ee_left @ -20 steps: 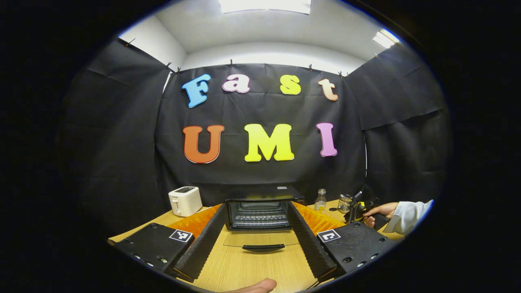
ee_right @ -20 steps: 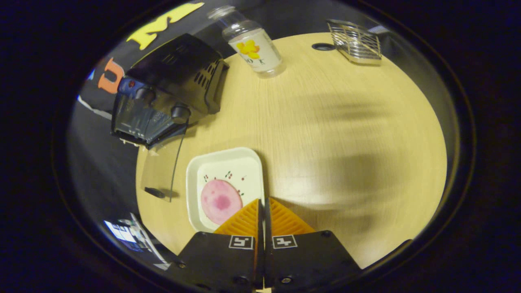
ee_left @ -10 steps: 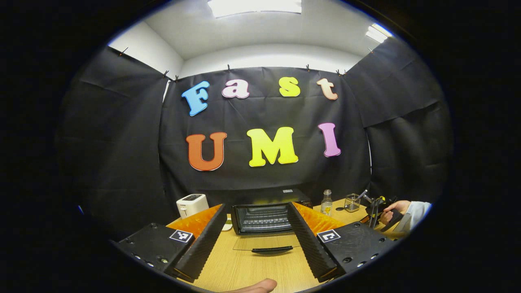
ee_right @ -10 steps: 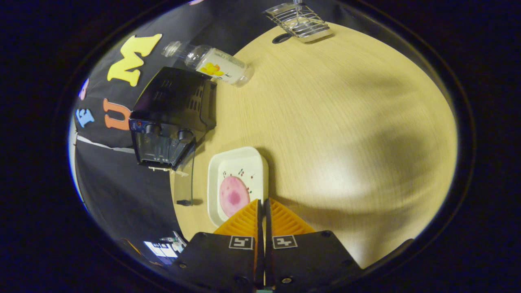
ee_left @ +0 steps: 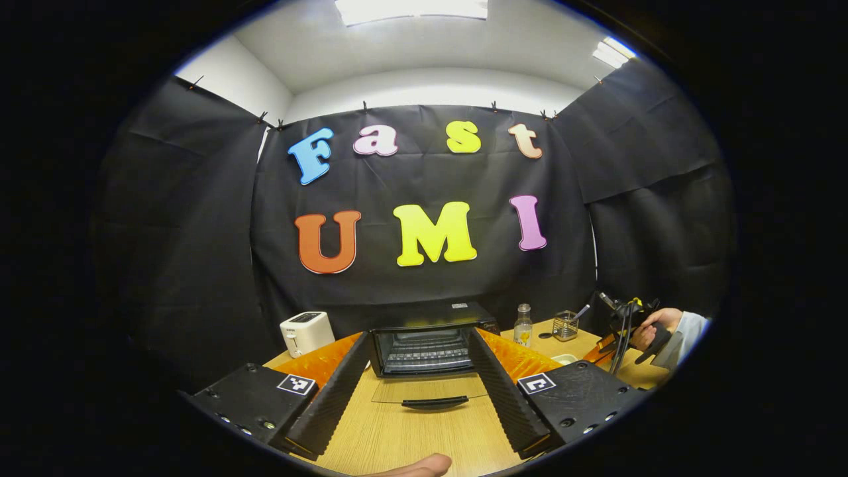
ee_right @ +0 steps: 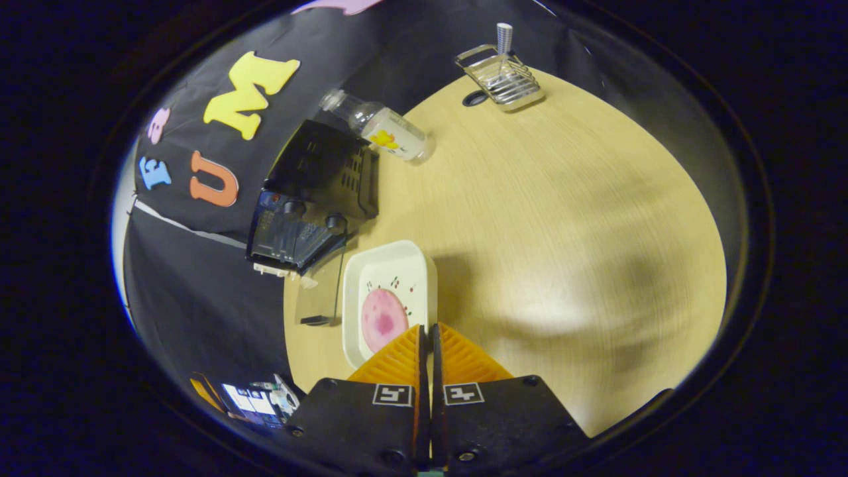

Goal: Open the electric oven with the left hand, put the food in, and close the electric oven.

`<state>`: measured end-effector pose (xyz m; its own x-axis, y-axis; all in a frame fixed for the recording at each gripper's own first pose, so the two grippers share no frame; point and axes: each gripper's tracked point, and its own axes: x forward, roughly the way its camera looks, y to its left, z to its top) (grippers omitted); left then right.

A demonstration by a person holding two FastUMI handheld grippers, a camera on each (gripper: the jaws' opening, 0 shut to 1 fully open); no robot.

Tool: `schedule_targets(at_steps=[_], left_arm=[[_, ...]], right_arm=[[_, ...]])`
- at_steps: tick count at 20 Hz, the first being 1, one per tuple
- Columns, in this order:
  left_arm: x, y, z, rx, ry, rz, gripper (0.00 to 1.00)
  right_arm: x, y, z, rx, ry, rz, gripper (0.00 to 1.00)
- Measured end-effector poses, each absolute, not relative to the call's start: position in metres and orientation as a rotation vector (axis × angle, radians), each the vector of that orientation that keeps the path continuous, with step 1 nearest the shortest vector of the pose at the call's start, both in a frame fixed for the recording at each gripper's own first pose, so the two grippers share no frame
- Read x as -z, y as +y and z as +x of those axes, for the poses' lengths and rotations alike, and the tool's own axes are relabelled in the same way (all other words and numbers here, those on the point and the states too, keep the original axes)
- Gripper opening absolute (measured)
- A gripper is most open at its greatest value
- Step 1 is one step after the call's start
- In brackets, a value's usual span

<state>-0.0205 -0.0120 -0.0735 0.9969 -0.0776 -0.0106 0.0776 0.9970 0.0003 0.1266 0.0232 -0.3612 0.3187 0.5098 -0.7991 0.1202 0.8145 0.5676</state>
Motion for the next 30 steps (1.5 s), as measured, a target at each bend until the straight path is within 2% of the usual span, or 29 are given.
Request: schedule_targets(at_steps=[2,3,5,6,8,9,13,14,15,16,17,19,23,24,26,27,29,30], left_arm=[[0.077,-0.010,-0.021,0.076,0.017,-0.005,0.95],[0.078,-0.008,-0.021,0.073,0.020,-0.006,0.95],[0.081,-0.001,-0.022,0.065,0.025,-0.007,0.95],[0.083,0.002,-0.023,0.061,0.028,-0.008,0.95],[0.085,0.007,-0.026,0.049,0.029,-0.018,0.95],[0.086,0.009,-0.029,0.046,0.030,-0.023,0.95],[0.095,0.023,-0.031,0.043,0.032,-0.026,0.95],[0.097,0.026,-0.031,0.041,0.035,-0.025,0.95],[0.101,0.029,-0.031,0.038,0.038,-0.023,0.95],[0.106,0.033,-0.031,0.031,0.044,-0.020,0.95],[0.109,0.037,-0.031,0.025,0.049,-0.019,0.95],[0.117,0.044,-0.029,0.013,0.066,-0.020,0.95],[0.128,0.062,-0.023,-0.023,0.082,-0.021,0.95],[0.129,0.066,-0.022,-0.031,0.080,-0.024,0.95],[0.134,0.072,-0.018,-0.040,0.084,-0.027,0.95],[0.137,0.073,-0.017,-0.041,0.089,-0.024,0.95],[0.141,0.076,-0.016,-0.045,0.091,-0.006,0.95],[0.143,0.078,-0.016,-0.045,0.090,0.004,0.95]], right_arm=[[0.348,0.032,0.124,-0.300,1.219,0.586,0.04],[0.342,0.037,0.122,-0.308,1.211,0.582,0.01],[0.330,0.049,0.121,-0.324,1.197,0.577,0.04],[0.326,0.056,0.121,-0.335,1.191,0.576,0.01],[0.319,0.066,0.120,-0.346,1.175,0.568,0.04],[0.316,0.071,0.123,-0.341,1.160,0.562,0.01],[0.309,0.100,0.129,-0.351,1.125,0.555,0.01],[0.308,0.107,0.130,-0.359,1.127,0.551,0.04],[0.309,0.115,0.129,-0.368,1.133,0.536,0.01],[0.313,0.119,0.127,-0.374,1.134,0.520,0.04],[0.315,0.128,0.128,-0.378,1.137,0.505,0.01],[0.320,0.148,0.129,-0.391,1.152,0.492,0.04],[0.337,0.195,0.137,-0.414,1.188,0.495,0.04],[0.341,0.204,0.140,-0.409,1.189,0.505,0.01],[0.345,0.222,0.148,-0.400,1.181,0.536,0.04],[0.347,0.230,0.154,-0.395,1.173,0.552,0.01],[0.354,0.245,0.167,-0.369,1.155,0.592,0.01],[0.358,0.252,0.173,-0.353,1.149,0.610,0.04]])
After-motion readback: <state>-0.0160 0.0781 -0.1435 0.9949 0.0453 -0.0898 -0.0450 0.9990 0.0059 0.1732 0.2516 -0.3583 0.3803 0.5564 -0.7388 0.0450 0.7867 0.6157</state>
